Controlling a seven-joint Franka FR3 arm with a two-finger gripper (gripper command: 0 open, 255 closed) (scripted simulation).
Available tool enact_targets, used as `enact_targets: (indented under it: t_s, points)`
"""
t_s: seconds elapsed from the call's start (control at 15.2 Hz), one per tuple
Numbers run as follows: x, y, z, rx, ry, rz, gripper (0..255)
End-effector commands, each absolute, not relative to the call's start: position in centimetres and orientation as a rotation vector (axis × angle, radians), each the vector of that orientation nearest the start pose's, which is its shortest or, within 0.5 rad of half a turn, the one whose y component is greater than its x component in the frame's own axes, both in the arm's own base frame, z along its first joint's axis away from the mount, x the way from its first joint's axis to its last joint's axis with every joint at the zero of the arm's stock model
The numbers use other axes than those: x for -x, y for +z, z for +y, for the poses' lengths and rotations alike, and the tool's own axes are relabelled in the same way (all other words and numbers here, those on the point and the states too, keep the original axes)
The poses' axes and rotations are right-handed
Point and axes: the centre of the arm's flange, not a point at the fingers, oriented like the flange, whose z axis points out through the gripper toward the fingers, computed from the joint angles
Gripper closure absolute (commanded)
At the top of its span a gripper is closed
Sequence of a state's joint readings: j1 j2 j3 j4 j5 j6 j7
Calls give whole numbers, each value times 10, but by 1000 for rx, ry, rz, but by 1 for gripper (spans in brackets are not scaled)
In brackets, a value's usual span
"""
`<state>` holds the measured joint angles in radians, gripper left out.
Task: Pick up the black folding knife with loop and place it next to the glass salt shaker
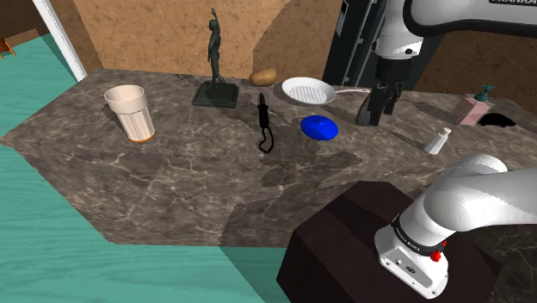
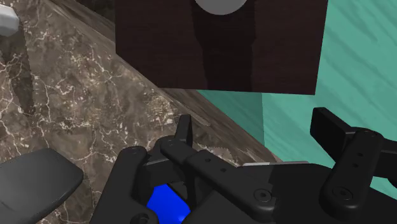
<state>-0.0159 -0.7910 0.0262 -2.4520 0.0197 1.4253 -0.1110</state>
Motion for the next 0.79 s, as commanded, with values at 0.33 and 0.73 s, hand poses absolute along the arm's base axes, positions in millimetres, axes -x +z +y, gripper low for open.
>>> enact_targets:
  t_s: [0.33,0.73]
  points:
    - [-333,511,37,3123,336,-24,0]
    - [-396,481,66,3138,298,157,0]
